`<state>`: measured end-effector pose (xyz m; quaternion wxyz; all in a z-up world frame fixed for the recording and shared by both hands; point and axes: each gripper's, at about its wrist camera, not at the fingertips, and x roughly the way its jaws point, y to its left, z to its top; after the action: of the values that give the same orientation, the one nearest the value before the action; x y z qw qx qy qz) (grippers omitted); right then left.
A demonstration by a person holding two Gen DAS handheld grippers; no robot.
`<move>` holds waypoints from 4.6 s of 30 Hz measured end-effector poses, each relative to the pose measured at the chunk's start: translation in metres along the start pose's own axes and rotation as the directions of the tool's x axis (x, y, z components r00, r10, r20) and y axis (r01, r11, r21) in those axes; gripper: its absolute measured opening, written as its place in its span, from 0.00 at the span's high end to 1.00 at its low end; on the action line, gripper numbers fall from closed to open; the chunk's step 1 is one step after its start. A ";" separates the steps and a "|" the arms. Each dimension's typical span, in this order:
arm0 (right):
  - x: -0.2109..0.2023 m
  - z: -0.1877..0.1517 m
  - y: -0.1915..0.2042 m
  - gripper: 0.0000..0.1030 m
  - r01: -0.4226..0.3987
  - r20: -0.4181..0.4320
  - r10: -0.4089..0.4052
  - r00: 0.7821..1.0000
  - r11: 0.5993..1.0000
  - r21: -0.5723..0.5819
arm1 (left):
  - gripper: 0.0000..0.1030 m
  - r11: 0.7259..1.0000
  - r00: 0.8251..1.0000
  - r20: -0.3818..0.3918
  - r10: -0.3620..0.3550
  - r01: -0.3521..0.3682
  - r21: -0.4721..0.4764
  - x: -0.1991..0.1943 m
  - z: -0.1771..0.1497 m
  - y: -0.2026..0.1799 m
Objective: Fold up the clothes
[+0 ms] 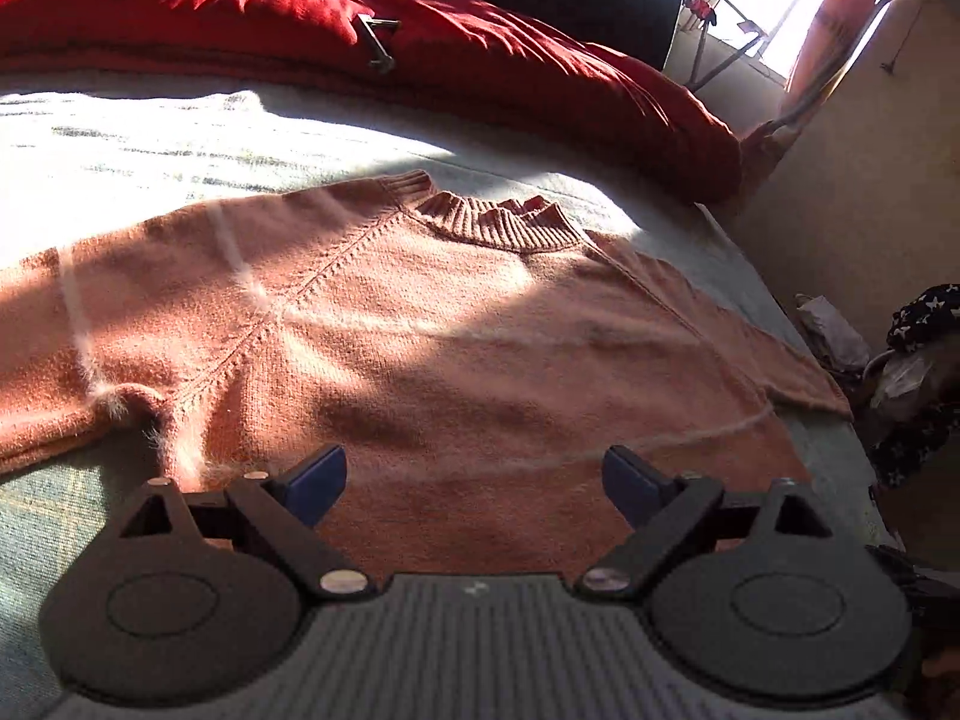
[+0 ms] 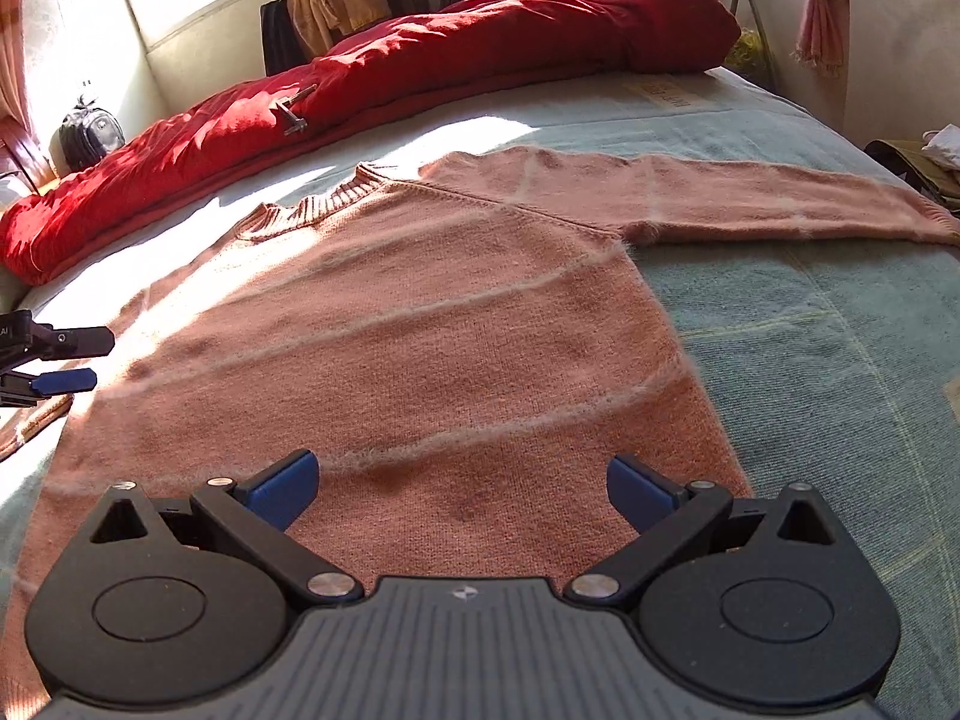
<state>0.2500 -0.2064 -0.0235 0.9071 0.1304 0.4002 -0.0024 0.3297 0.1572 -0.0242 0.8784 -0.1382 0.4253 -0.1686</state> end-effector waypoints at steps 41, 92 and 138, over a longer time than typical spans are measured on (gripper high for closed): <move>0.009 -0.037 0.021 0.00 0.075 -0.107 -0.099 0.989 0.976 -0.206 | 0.09 0.993 0.992 -0.065 0.110 -0.107 0.047 -0.011 -0.061 -0.028; -0.018 -0.055 -0.011 0.00 0.107 -0.079 -0.128 0.989 0.969 -0.224 | 0.01 0.937 0.991 -0.106 0.081 -0.040 0.347 -0.028 -0.097 -0.058; -0.009 -0.058 0.016 0.00 0.061 -0.086 -0.081 0.993 0.977 -0.205 | 0.01 0.971 0.996 -0.088 0.010 0.011 0.240 -0.015 -0.072 -0.036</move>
<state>0.2038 -0.1778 -0.0506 0.8951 0.0231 0.4450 0.0120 0.2569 0.1235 -0.0428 0.8689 -0.0235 0.4403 -0.2250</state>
